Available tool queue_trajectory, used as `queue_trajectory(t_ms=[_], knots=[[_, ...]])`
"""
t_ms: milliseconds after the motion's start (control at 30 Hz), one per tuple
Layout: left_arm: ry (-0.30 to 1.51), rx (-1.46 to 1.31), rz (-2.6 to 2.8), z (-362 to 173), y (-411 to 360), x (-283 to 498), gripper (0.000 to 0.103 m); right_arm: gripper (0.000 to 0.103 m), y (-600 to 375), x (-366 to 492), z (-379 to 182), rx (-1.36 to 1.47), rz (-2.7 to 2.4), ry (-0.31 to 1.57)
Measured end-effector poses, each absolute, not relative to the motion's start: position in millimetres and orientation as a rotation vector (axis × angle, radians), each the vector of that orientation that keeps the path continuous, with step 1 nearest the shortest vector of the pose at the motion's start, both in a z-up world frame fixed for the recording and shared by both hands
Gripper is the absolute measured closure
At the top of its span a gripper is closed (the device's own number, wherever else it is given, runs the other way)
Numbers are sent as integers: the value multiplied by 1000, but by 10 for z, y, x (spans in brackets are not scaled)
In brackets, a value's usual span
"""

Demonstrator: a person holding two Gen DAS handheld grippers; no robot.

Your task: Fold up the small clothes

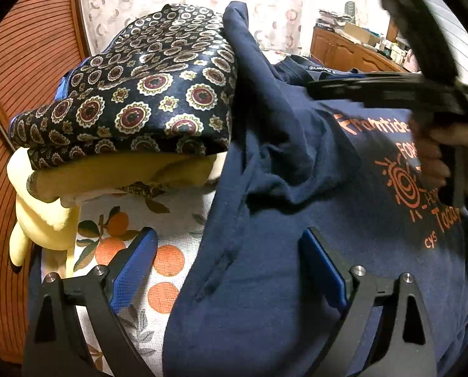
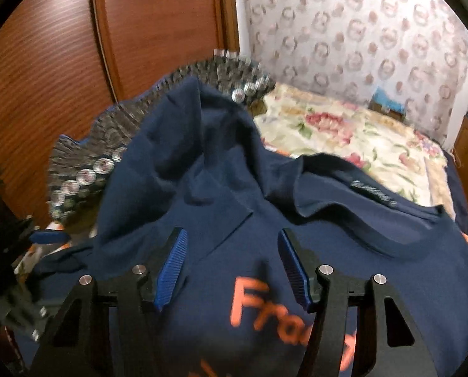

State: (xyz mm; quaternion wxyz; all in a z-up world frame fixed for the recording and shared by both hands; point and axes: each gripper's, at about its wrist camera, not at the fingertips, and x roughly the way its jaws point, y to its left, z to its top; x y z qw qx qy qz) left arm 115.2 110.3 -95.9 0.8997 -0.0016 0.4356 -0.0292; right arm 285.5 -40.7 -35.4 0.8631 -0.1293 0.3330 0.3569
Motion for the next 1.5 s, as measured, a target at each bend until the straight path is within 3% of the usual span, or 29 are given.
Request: queue_trajectory(t_ms=[233, 300, 400, 500, 667, 867, 933, 1000, 1100, 1500], knots=[[901, -7, -62, -962, 1102, 1154, 10, 53, -67, 3263, -567, -285, 687, 774], [901, -7, -63, -962, 1105, 1152, 10, 76, -10, 3306, -577, -281, 686, 771], [901, -8, -63, -962, 1105, 1152, 10, 99, 52, 3264, -596, -302, 712, 772], [901, -8, -63, -963, 1107, 1151, 10, 100, -35, 3117, -509, -308, 739, 711], [901, -7, -63, -963, 1109, 1151, 10, 100, -448, 2988, -214, -245, 662, 609], [901, -8, -63, -962, 1109, 1151, 9, 100, -662, 3032, -260, -256, 584, 642], [901, -8, -63, -963, 1108, 1152, 9, 90, -677, 3027, -297, -257, 578, 662], [901, -8, -63, -964, 1108, 1151, 9, 63, -710, 3017, -331, -251, 580, 679], [901, -8, -63, -964, 1106, 1152, 9, 50, -818, 2962, -264, -247, 575, 666], [901, -8, -62, -966, 1105, 1151, 9, 48, -1678, 2336, -296, -293, 525, 667]])
